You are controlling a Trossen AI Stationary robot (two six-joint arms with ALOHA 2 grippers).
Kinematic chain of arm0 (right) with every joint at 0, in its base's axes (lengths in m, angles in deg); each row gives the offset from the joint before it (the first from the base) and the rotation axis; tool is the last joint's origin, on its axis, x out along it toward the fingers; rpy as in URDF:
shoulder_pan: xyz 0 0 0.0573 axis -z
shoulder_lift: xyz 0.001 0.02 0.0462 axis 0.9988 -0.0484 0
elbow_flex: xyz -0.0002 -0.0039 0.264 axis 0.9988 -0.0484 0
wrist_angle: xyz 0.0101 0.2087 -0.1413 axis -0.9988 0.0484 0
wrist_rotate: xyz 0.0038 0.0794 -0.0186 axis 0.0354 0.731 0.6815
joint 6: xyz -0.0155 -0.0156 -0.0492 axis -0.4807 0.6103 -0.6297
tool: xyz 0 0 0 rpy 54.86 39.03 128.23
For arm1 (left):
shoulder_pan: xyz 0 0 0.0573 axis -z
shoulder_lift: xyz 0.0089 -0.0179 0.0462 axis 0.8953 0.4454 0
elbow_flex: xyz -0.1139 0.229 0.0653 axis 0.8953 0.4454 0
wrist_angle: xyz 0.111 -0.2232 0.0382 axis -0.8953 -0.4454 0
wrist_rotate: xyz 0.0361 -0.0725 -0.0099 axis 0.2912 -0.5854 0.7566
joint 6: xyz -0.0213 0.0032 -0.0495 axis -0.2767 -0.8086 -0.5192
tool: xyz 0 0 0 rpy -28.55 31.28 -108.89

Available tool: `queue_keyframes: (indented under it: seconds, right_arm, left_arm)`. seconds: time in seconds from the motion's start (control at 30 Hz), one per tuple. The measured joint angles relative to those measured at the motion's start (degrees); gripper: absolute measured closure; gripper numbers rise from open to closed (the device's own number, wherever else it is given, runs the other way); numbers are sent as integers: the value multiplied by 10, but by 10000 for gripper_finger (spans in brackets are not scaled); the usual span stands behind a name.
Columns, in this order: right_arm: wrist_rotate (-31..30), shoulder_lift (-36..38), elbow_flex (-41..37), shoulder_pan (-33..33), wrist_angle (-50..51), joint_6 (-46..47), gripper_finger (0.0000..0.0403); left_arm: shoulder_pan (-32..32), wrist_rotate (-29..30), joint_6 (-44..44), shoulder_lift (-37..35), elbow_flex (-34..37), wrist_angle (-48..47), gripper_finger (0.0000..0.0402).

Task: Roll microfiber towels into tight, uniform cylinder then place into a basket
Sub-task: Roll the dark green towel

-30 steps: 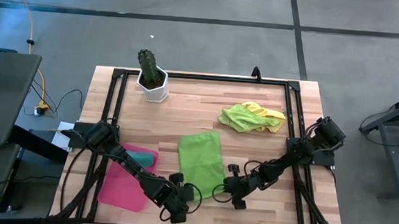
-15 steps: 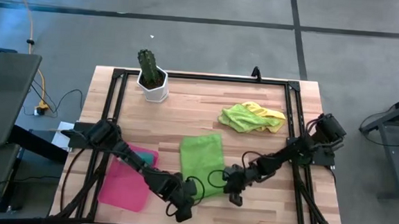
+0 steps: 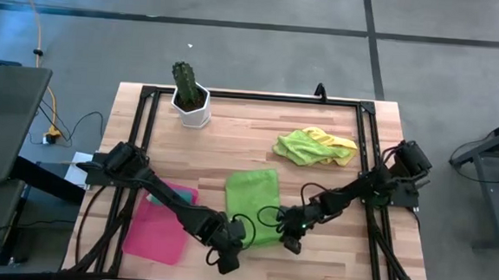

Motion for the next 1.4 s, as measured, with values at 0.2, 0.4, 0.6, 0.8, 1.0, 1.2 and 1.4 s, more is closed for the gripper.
queue_keyframes:
  seconds: [0.2,0.4,0.6,0.8,1.0,1.2,1.4]
  right_arm:
    - [13,0,0,21,-2,19,402]
    - [19,0,0,39,6,35,402]
    - [-17,2,1,46,39,34,402]
    - [-20,2,1,46,39,30,402]
    - [-21,2,1,48,38,13,402]
    - [-23,2,1,48,38,-24,383]
    - [-16,2,2,47,39,-104,320]
  left_arm:
    - [-12,18,-7,0,0,-56,396]
    - [-26,37,4,0,0,-67,396]
    - [-36,65,6,2,0,-87,396]
    - [-45,74,13,13,-1,-101,396]
    - [-56,77,11,25,-1,-103,396]
    - [-58,80,17,34,-2,-101,396]
    - [-58,80,26,34,-2,-101,396]
